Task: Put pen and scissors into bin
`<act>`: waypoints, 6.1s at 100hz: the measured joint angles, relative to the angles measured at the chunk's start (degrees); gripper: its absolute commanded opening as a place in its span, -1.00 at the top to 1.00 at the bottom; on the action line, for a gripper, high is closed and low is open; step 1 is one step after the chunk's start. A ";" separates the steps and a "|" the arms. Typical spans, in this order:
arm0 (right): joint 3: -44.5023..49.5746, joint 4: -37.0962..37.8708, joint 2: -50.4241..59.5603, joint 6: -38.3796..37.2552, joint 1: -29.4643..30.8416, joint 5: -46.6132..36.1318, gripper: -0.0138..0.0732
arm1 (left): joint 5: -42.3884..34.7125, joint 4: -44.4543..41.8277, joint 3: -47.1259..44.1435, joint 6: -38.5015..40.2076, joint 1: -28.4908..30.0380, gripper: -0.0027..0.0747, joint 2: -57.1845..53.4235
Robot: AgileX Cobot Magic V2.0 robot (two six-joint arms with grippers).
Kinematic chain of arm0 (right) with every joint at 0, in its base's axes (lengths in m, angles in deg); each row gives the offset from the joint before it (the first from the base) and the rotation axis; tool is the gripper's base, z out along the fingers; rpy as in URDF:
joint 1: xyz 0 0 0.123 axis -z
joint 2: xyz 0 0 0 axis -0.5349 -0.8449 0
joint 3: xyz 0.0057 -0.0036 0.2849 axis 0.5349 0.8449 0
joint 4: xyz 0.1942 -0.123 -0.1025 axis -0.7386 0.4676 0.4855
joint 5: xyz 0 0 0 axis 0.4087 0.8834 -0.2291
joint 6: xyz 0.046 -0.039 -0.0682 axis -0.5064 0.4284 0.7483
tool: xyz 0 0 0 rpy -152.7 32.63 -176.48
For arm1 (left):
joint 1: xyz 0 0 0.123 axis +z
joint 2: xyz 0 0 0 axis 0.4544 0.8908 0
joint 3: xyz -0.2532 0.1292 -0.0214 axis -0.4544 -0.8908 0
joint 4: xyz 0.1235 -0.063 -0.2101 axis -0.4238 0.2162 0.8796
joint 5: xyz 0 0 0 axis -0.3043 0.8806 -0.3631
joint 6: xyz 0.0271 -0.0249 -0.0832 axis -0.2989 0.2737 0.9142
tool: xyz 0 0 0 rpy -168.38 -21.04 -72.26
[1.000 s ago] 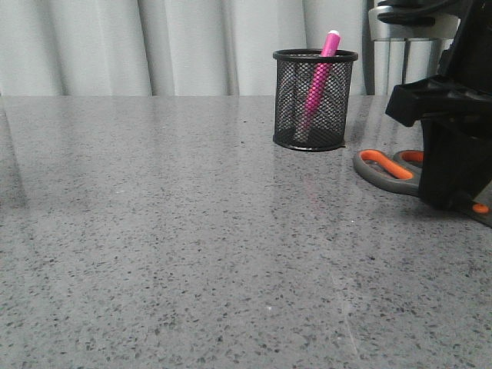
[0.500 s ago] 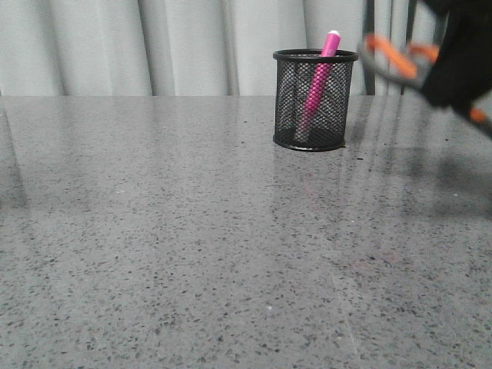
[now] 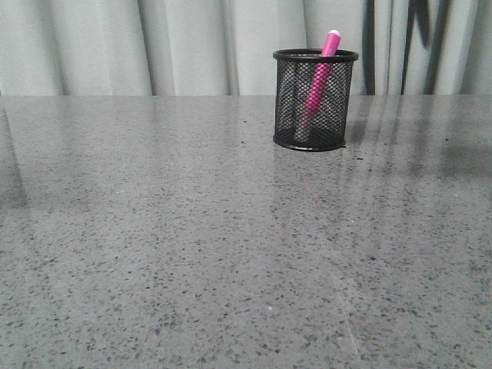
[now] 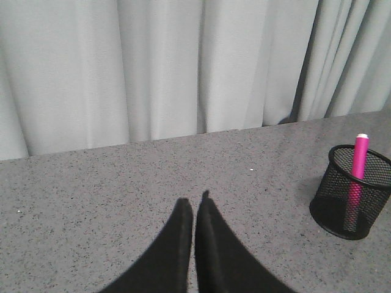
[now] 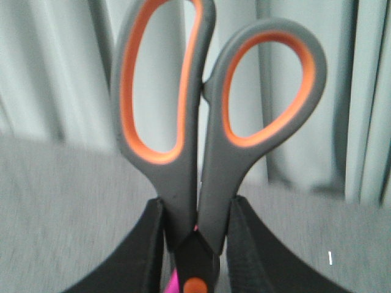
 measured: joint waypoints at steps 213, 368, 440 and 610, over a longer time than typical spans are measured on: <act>0.93 -0.35 -11.26 0.60 -4.53 -26.71 0.04 | -1.21 0.12 -0.12 -3.00 0.00 0.98 0.00; 37.44 -2.47 58.72 6.78 12.79 12.07 0.86 | -21.33 25.55 -39.51 -24.11 -1.50 0.98 -45.70; 37.44 -2.47 58.72 6.78 12.79 12.47 0.86 | -21.33 25.68 -39.51 -24.11 -3.58 0.98 -45.91; 37.49 -2.47 58.72 6.78 12.79 12.56 0.86 | -31.33 -77.29 -44.65 77.13 -8.86 0.98 -53.88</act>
